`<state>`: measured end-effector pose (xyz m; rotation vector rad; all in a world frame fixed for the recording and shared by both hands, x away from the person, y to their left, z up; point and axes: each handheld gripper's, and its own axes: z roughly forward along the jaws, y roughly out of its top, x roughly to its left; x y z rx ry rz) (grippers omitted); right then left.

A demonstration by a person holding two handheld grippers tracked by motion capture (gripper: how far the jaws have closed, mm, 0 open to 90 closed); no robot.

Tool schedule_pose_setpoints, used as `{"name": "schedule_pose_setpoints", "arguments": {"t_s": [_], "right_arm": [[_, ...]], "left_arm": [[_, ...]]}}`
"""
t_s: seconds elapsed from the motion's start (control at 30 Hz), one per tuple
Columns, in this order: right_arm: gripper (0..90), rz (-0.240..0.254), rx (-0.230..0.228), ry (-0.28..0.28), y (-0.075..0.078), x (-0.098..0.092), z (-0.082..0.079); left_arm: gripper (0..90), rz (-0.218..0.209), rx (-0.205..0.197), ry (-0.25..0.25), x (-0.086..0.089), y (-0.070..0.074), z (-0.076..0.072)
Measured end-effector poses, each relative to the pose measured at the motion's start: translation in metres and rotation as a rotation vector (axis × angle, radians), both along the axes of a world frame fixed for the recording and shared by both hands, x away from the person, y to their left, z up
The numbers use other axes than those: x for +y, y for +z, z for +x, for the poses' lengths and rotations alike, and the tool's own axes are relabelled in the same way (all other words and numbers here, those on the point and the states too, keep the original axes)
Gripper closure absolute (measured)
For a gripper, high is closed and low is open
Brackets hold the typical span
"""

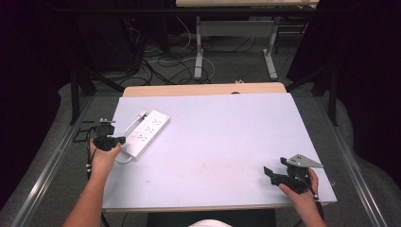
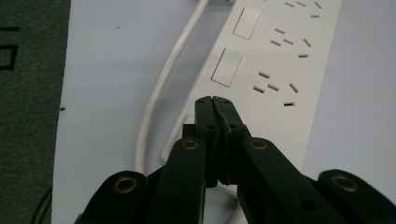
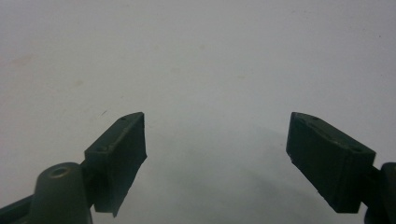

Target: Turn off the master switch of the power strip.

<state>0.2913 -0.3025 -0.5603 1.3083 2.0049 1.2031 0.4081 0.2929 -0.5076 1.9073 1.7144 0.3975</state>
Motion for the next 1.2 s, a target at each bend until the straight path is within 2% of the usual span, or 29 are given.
{"name": "schedule_pose_setpoints", "arguments": {"t_s": [0.07,0.1,0.13,0.23,0.33,0.37,0.4,0.47,0.5,0.57,0.63,0.7,0.73,0.83,0.93,1.0,1.1,1.13,1.2], "right_arm": [[19.2,-0.002,-0.002,0.002,0.0,0.0,0.0],[19.2,-0.005,-0.002,0.002,0.0,0.0,0.0],[19.2,-0.004,-0.001,0.002,0.0,0.0,0.0],[19.2,-0.002,-0.002,0.002,0.0,0.0,0.0],[19.2,-0.002,0.0,0.001,0.0,0.0,0.0],[19.2,-0.003,0.001,0.001,0.0,-0.001,0.0],[19.2,-0.002,0.001,0.0,0.0,-0.001,0.0],[19.2,-0.002,0.0,0.001,0.0,-0.001,0.0],[19.2,-0.002,0.0,0.001,0.0,0.0,0.0],[19.2,-0.003,0.002,0.001,0.0,0.0,0.0],[19.2,-0.007,0.0,0.006,0.0,-0.001,0.0],[19.3,-0.009,-0.002,0.006,0.0,-0.001,0.001],[19.2,-0.007,0.0,0.007,0.0,-0.001,0.0],[19.2,-0.006,0.006,0.003,0.0,-0.001,0.0],[19.2,-0.003,0.003,0.006,-0.001,0.0,0.0],[19.2,-0.005,0.003,0.008,-0.001,0.0,0.001],[19.2,-0.012,0.017,0.006,0.0,-0.001,0.0],[19.2,0.002,-0.008,-0.002,-0.002,0.0,0.001],[19.2,-0.001,0.006,-0.001,-0.001,0.0,0.0]], "left_arm": [[90.0,0.001,-0.009,0.008,-0.002,-0.003,0.001],[90.0,0.002,-0.002,0.006,-0.002,-0.003,0.001],[90.0,0.001,0.021,-0.004,-0.002,-0.002,0.001],[90.0,0.004,0.02,0.002,-0.003,-0.005,0.001],[90.0,0.004,0.035,-0.001,-0.004,-0.006,0.002],[90.0,0.009,0.02,0.003,-0.004,-0.008,0.002],[90.0,0.006,0.04,-0.003,-0.004,-0.007,0.002],[90.0,0.017,0.03,0.001,-0.004,-0.01,0.002],[90.0,0.017,0.049,-0.007,-0.004,-0.008,0.002],[90.0,0.019,0.028,0.001,-0.005,-0.01,0.002],[90.0,0.021,0.048,-0.005,-0.005,-0.008,0.001],[90.0,0.026,0.038,0.001,-0.005,-0.009,0.001],[90.0,0.03,0.049,-0.008,-0.005,-0.008,0.001],[90.0,0.039,0.037,0.002,-0.007,-0.009,0.001],[90.0,0.042,0.042,-0.002,-0.008,-0.009,0.001],[90.0,0.056,0.027,0.001,-0.01,-0.011,0.0],[90.0,0.059,0.033,0.001,-0.01,-0.011,0.0],[90.0,0.063,0.033,0.002,-0.011,-0.011,0.0],[90.0,0.07,0.025,0.001,-0.012,-0.012,0.0]]}}
